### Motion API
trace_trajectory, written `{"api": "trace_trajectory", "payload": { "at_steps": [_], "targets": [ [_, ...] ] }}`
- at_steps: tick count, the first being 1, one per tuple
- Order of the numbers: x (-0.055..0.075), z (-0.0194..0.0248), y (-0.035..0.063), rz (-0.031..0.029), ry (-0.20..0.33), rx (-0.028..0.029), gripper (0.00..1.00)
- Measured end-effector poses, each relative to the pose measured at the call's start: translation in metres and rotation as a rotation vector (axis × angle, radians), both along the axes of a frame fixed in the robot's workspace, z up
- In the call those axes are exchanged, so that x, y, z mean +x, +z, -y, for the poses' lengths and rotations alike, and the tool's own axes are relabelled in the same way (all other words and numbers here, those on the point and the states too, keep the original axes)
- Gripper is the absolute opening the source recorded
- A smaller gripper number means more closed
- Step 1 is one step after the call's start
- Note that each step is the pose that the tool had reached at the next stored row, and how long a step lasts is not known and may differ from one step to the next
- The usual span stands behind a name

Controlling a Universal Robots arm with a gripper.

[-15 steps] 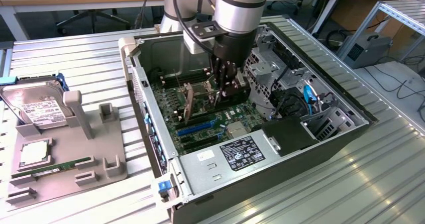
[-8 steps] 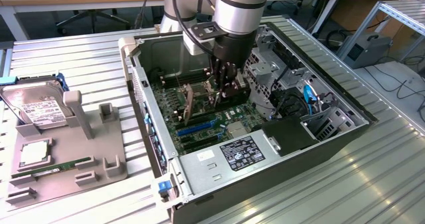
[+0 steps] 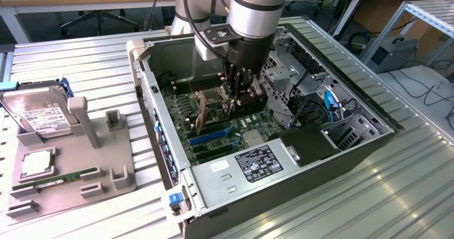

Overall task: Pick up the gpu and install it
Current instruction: 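Insert the gpu into the slot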

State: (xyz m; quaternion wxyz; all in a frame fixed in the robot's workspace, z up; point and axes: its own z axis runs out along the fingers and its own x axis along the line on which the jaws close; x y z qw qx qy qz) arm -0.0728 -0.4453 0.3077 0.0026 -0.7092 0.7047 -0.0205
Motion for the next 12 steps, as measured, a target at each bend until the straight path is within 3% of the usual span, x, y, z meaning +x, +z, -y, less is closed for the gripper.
{"api": "trace_trajectory", "payload": {
  "at_steps": [12],
  "targets": [
    [-0.0086,0.0034,-0.0002,0.0001,0.0,-0.0001,0.27]
  ]
}}
